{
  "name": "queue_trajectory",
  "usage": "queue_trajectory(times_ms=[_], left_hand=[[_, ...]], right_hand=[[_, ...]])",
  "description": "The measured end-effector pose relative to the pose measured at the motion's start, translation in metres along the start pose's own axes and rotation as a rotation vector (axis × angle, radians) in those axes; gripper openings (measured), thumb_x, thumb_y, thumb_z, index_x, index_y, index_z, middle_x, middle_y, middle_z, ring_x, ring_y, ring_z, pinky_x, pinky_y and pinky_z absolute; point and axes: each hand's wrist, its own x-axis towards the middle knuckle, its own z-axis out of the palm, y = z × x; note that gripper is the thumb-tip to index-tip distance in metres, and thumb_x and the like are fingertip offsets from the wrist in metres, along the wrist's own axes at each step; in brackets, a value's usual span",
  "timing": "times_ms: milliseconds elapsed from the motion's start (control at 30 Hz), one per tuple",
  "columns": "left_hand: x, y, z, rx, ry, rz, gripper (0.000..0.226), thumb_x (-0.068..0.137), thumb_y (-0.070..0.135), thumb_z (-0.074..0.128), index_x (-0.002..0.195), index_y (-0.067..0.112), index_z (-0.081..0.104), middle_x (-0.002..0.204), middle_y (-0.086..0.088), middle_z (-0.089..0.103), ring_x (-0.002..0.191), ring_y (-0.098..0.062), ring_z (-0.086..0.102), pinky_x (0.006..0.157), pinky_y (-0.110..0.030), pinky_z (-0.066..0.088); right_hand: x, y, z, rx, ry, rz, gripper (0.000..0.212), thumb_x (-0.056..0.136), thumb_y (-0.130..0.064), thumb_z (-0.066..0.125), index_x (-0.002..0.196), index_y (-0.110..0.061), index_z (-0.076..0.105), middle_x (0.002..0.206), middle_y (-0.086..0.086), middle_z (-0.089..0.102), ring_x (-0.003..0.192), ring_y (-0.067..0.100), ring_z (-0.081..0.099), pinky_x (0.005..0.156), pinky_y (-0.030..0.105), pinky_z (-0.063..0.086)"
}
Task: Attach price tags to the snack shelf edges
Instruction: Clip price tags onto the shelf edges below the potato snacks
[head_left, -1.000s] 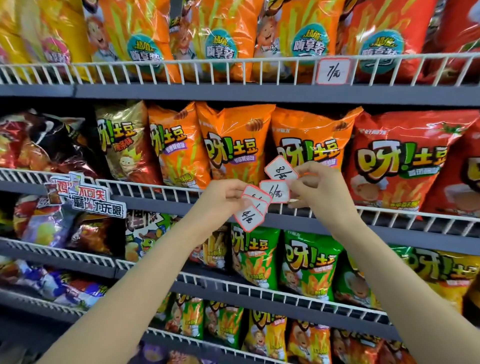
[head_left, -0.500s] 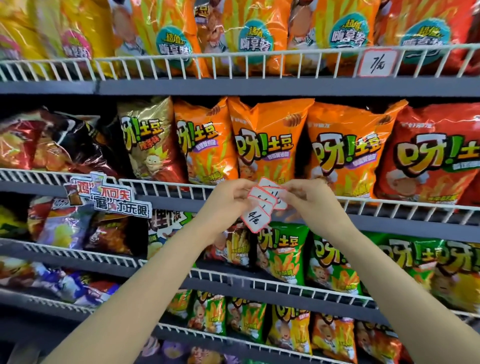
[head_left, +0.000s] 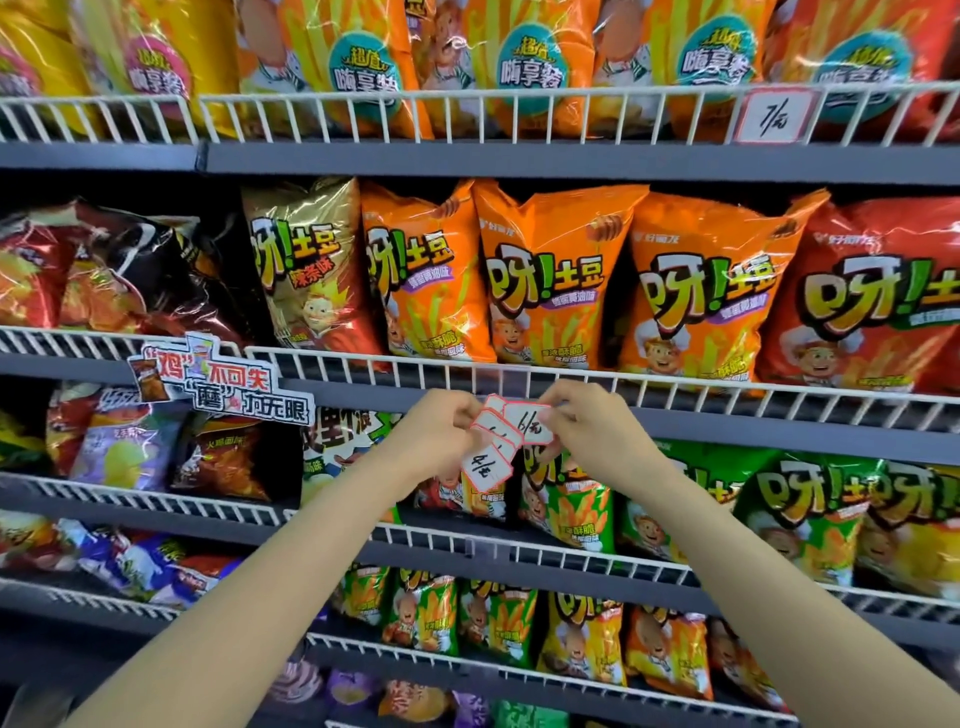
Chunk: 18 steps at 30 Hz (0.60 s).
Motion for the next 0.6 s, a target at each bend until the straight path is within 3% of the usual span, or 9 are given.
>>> queue_trajectory(times_ms=[100,167,267,367,433,500,600], left_hand=[[0.007,-0.006,0.0,0.074,0.024,-0.029,0.013,0.089,0.006,0.056,0.1,0.011,0.06,0.108,-0.009,0.066,0.103,-0.022,0.061,0.087,-0.032,0.047],[0.011,-0.008,-0.001,0.082,0.037,-0.046,0.021,0.089,0.006,0.056,0.109,0.01,0.058,0.111,-0.009,0.065,0.104,-0.023,0.061,0.088,-0.033,0.047],[0.016,-0.008,0.0,0.027,0.013,-0.036,0.045,0.089,0.004,0.056,0.132,0.013,0.047,0.112,-0.008,0.066,0.104,-0.021,0.061,0.081,-0.03,0.047],[0.02,-0.003,0.0,-0.012,0.006,0.004,0.048,0.089,0.003,0.055,0.136,0.011,0.044,0.105,-0.008,0.067,0.094,-0.02,0.062,0.07,-0.028,0.048],[0.023,-0.002,0.0,-0.022,0.035,0.03,0.047,0.089,0.003,0.055,0.134,0.01,0.046,0.103,-0.009,0.069,0.095,-0.023,0.063,0.077,-0.034,0.05],[0.025,-0.002,0.0,-0.043,0.065,0.029,0.047,0.088,0.004,0.057,0.133,0.009,0.045,0.108,-0.01,0.068,0.098,-0.021,0.063,0.081,-0.034,0.049],[0.028,-0.006,-0.001,-0.083,0.102,0.007,0.048,0.087,0.006,0.06,0.132,0.006,0.045,0.119,-0.013,0.064,0.104,-0.022,0.061,0.085,-0.032,0.05]], right_hand=[[0.006,0.008,0.0,-0.008,0.117,0.04,0.014,0.097,-0.014,0.044,0.098,-0.007,0.056,0.076,0.008,0.065,0.052,-0.002,0.061,0.04,0.013,0.041],[0.011,0.012,-0.002,-0.016,0.193,0.034,0.012,0.097,-0.013,0.045,0.096,-0.008,0.056,0.07,0.007,0.063,0.042,-0.006,0.053,0.035,0.011,0.033],[0.019,0.013,-0.005,-0.022,0.285,0.005,0.012,0.096,-0.013,0.047,0.093,-0.009,0.058,0.073,0.007,0.064,0.053,0.0,0.058,0.041,0.01,0.039],[0.029,0.011,-0.005,0.02,0.331,0.005,0.015,0.095,-0.012,0.05,0.098,-0.004,0.062,0.087,0.011,0.069,0.056,0.005,0.061,0.048,0.009,0.048],[0.035,0.009,-0.005,0.013,0.368,-0.014,0.016,0.094,-0.013,0.053,0.1,-0.004,0.064,0.091,0.011,0.069,0.065,0.014,0.066,0.061,0.023,0.056],[0.04,0.006,-0.005,-0.061,0.403,-0.051,0.016,0.092,-0.014,0.056,0.101,-0.006,0.066,0.087,0.009,0.07,0.07,0.018,0.063,0.067,0.03,0.053],[0.045,0.004,-0.003,-0.139,0.417,-0.077,0.015,0.091,-0.018,0.058,0.101,-0.011,0.067,0.089,0.006,0.07,0.074,0.018,0.06,0.064,0.023,0.042]])
